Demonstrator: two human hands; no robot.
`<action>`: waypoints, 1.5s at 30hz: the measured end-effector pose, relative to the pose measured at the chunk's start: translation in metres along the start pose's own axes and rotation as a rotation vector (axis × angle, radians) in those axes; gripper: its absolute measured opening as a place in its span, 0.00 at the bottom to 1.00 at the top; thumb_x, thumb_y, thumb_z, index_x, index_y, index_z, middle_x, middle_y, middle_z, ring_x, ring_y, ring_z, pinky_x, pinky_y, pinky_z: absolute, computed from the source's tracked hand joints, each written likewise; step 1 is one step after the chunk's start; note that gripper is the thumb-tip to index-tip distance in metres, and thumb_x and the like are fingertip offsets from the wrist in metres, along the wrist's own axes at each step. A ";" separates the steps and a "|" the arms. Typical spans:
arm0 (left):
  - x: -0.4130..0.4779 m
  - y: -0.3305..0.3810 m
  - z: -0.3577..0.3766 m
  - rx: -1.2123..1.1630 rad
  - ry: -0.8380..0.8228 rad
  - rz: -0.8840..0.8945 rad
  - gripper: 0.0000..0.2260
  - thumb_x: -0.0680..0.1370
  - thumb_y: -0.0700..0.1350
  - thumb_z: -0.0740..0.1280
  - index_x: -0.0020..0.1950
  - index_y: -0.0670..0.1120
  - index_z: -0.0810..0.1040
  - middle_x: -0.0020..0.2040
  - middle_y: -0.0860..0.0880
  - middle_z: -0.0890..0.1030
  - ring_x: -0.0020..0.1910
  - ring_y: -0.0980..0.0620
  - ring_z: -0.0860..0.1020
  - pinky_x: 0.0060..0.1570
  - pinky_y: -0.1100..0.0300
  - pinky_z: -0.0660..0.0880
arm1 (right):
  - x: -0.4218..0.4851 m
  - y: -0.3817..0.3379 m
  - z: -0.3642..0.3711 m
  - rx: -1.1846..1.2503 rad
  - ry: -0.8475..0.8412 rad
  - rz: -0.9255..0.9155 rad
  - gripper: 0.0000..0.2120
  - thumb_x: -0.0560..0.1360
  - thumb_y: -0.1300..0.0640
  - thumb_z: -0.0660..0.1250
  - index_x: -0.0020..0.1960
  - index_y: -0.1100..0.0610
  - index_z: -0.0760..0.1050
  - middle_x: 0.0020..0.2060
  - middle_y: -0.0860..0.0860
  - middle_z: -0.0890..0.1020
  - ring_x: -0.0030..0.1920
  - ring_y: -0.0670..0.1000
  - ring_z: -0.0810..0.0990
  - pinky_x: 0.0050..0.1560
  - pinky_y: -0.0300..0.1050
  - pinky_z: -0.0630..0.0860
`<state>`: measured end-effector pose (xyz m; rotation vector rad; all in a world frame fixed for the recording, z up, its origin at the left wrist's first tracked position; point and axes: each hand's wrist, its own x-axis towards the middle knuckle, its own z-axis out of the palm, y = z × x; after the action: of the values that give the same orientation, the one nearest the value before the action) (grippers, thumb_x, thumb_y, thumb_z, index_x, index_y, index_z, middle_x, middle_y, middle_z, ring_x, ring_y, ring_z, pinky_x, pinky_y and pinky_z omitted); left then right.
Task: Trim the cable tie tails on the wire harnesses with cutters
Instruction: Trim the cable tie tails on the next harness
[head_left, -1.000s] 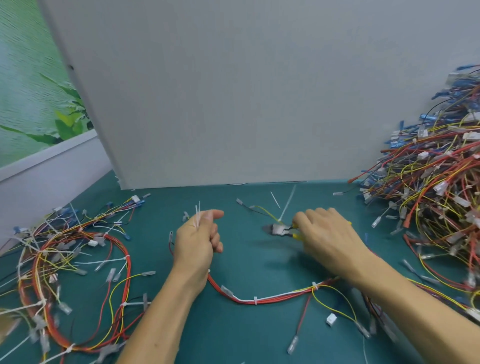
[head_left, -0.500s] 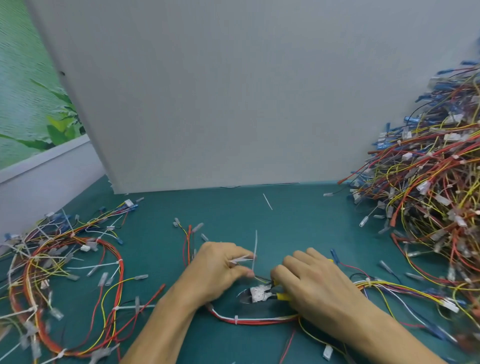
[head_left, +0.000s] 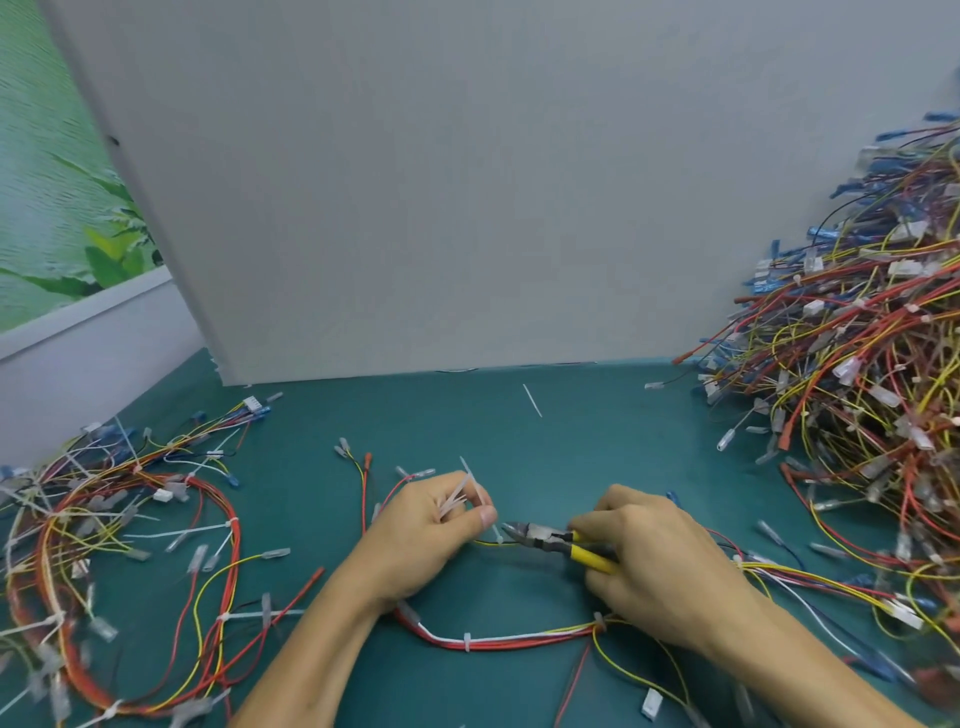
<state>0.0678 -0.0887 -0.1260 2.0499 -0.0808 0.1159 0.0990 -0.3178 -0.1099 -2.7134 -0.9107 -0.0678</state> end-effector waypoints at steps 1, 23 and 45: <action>0.000 0.000 0.000 -0.009 0.002 0.003 0.04 0.72 0.51 0.67 0.39 0.52 0.76 0.29 0.45 0.64 0.30 0.49 0.62 0.33 0.57 0.59 | 0.000 -0.001 0.000 -0.008 -0.018 0.020 0.04 0.72 0.52 0.62 0.40 0.51 0.69 0.45 0.46 0.71 0.47 0.53 0.74 0.42 0.46 0.73; 0.001 -0.004 0.000 -0.113 -0.015 0.024 0.06 0.75 0.43 0.70 0.38 0.48 0.78 0.27 0.45 0.62 0.29 0.50 0.61 0.27 0.63 0.60 | 0.000 -0.014 0.001 -0.220 0.017 0.017 0.07 0.74 0.54 0.60 0.50 0.50 0.74 0.49 0.49 0.70 0.52 0.55 0.73 0.40 0.46 0.61; 0.002 -0.003 0.000 -0.122 -0.015 0.015 0.07 0.76 0.40 0.70 0.38 0.47 0.78 0.28 0.43 0.62 0.30 0.49 0.61 0.28 0.62 0.60 | 0.000 -0.016 0.005 -0.304 0.068 0.004 0.06 0.76 0.54 0.60 0.51 0.52 0.72 0.48 0.49 0.70 0.51 0.56 0.75 0.37 0.46 0.60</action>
<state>0.0697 -0.0875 -0.1285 1.9290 -0.1105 0.1027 0.0890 -0.3045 -0.1113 -2.9674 -0.9418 -0.3208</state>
